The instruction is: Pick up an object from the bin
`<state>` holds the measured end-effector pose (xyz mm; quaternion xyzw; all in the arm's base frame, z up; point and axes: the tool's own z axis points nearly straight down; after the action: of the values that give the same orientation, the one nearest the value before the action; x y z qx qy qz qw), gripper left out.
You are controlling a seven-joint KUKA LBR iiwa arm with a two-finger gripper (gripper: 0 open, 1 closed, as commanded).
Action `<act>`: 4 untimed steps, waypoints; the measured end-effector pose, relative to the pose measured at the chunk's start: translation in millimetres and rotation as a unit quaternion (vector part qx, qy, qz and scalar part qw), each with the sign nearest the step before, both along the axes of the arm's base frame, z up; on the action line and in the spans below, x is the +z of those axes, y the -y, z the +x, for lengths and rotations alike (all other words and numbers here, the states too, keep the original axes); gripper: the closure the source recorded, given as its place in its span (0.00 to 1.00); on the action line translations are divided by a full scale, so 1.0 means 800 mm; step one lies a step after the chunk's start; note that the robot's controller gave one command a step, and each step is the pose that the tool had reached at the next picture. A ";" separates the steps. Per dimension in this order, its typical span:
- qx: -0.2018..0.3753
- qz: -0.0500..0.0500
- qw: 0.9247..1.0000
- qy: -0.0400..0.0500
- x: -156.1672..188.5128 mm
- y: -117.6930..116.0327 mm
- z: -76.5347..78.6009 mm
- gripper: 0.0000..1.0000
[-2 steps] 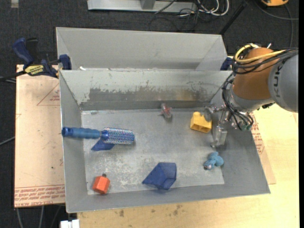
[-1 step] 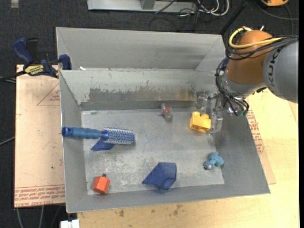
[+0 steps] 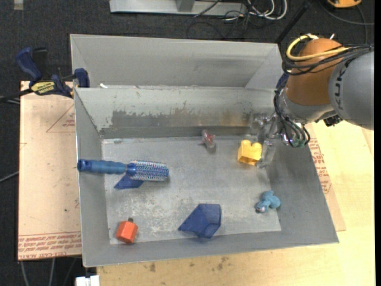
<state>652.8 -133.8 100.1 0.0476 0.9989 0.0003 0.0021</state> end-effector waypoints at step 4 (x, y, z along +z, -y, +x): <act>-0.015 0.000 1.000 0.000 -0.036 0.000 -0.005 1.00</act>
Offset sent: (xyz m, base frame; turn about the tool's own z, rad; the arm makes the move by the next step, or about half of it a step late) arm -0.0056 -0.0026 -0.0301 0.0358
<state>648.9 -133.8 71.0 0.0629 0.9980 0.0003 0.0017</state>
